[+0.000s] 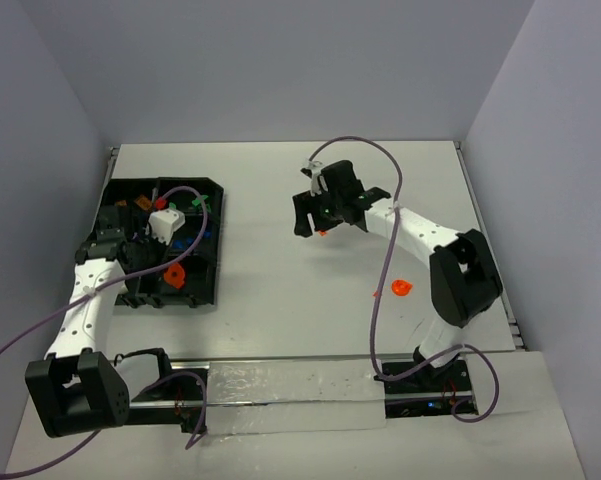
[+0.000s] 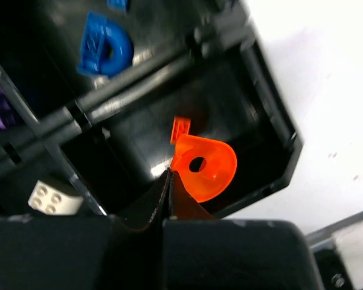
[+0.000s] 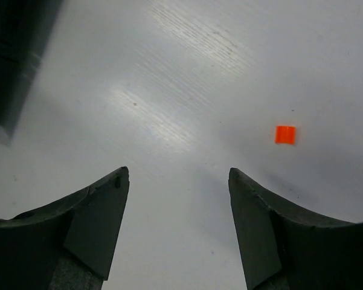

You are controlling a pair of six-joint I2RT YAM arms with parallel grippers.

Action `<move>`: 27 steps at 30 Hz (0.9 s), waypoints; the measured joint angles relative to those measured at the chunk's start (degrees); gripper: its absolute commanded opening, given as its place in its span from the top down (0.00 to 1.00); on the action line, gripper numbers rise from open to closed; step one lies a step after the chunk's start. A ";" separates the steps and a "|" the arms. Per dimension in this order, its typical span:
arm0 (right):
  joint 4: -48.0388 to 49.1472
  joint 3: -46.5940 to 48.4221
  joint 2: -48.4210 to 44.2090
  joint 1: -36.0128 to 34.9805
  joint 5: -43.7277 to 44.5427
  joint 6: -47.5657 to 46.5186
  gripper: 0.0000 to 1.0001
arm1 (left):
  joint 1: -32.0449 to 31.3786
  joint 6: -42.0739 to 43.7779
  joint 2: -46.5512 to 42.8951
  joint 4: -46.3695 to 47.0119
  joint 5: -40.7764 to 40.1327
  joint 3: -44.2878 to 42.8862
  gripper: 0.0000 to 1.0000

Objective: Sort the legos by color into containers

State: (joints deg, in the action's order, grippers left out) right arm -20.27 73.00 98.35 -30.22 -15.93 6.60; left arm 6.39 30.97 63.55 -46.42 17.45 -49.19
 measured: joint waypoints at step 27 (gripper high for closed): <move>-2.15 8.54 17.37 1.13 15.65 -5.45 0.45 | 0.75 0.71 2.91 -1.48 3.50 -5.34 0.39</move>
State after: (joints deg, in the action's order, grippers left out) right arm -22.42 81.54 115.73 -29.09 -0.28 1.15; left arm 7.14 31.68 66.46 -47.90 20.94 -54.53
